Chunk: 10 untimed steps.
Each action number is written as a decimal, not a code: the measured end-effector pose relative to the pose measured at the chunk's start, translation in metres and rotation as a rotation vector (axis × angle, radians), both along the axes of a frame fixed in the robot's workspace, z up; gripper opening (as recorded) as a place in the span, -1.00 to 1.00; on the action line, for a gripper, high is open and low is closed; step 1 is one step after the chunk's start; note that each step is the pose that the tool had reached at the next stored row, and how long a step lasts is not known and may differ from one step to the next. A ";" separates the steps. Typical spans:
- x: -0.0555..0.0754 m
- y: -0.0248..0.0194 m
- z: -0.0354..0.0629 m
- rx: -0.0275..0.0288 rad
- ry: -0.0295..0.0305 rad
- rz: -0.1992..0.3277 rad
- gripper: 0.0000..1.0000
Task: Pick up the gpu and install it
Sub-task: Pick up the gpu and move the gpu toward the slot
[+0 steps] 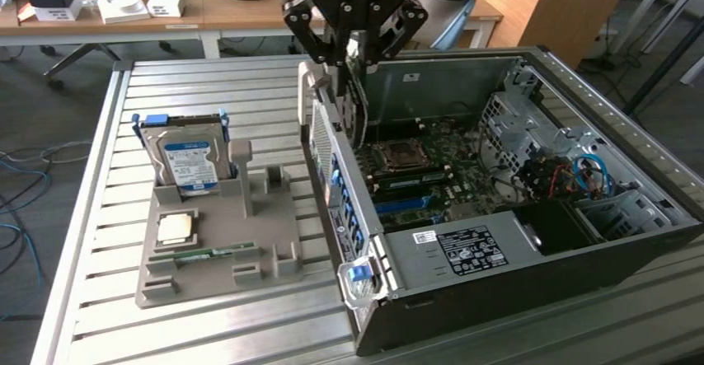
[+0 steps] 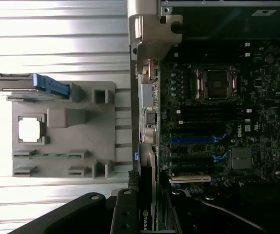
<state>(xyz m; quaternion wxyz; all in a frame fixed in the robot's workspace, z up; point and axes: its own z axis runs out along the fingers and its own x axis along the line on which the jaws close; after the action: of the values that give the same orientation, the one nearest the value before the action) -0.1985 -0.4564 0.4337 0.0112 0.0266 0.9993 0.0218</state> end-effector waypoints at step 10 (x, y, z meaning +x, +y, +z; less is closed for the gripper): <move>0.038 0.0000 0.0000 0.0000 0.0007 0.000 -0.47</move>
<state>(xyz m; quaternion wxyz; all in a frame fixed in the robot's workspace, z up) -0.1608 -0.4563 0.4337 0.0109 0.0266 0.9993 0.0218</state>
